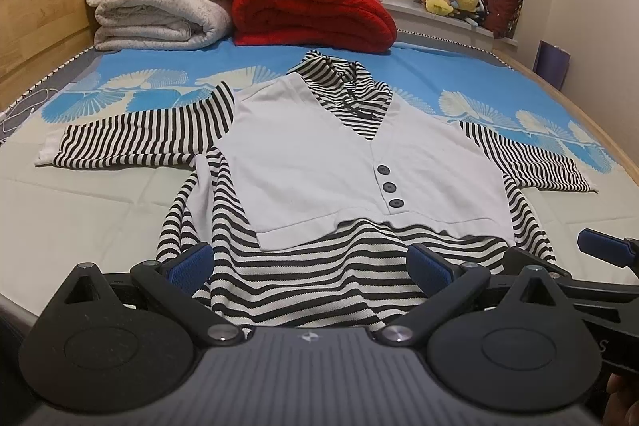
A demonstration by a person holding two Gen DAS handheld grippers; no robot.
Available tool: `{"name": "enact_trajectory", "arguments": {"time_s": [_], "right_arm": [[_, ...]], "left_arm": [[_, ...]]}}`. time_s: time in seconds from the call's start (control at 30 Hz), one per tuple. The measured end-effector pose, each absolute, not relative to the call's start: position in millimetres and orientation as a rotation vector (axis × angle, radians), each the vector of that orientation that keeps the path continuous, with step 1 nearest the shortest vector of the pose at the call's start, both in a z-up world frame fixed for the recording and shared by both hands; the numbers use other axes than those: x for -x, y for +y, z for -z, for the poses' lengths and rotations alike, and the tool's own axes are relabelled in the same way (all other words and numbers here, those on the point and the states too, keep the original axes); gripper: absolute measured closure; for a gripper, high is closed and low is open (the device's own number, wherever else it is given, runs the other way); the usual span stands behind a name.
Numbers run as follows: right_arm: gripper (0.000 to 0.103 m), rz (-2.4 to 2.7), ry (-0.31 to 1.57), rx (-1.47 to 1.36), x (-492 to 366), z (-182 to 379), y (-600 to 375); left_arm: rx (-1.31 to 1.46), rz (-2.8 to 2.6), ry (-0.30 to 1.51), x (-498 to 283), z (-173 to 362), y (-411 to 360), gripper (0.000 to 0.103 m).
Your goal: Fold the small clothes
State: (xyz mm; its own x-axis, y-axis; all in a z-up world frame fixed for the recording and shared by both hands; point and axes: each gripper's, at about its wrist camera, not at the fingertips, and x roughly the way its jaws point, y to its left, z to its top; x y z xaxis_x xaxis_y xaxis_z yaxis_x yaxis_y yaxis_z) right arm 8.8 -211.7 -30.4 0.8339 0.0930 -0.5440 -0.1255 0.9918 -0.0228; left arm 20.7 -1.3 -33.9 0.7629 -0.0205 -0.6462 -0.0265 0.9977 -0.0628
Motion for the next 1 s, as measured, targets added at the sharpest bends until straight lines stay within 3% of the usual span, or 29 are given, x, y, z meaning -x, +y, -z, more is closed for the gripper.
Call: {"name": "enact_trajectory", "arguments": {"time_s": [0.47,0.67,0.83,1.0], "right_arm": [[0.017,-0.088,0.561,0.077,-5,28,-213],[0.024,0.005,0.534,0.137,-14,28,-219],[0.026,0.133,0.681,0.018,-37,48,-253],[0.026,0.276,0.833,-0.105,-59,82,-291]], "left_arm": [[0.064,0.024,0.703,-19,35,-5,0.001],[0.101,-0.007,0.745,-27,39,8,0.001],[0.132,-0.085,0.812,-51,52,32,0.001],[0.225,-0.130,1.006,-80,87,58,0.001]]}}
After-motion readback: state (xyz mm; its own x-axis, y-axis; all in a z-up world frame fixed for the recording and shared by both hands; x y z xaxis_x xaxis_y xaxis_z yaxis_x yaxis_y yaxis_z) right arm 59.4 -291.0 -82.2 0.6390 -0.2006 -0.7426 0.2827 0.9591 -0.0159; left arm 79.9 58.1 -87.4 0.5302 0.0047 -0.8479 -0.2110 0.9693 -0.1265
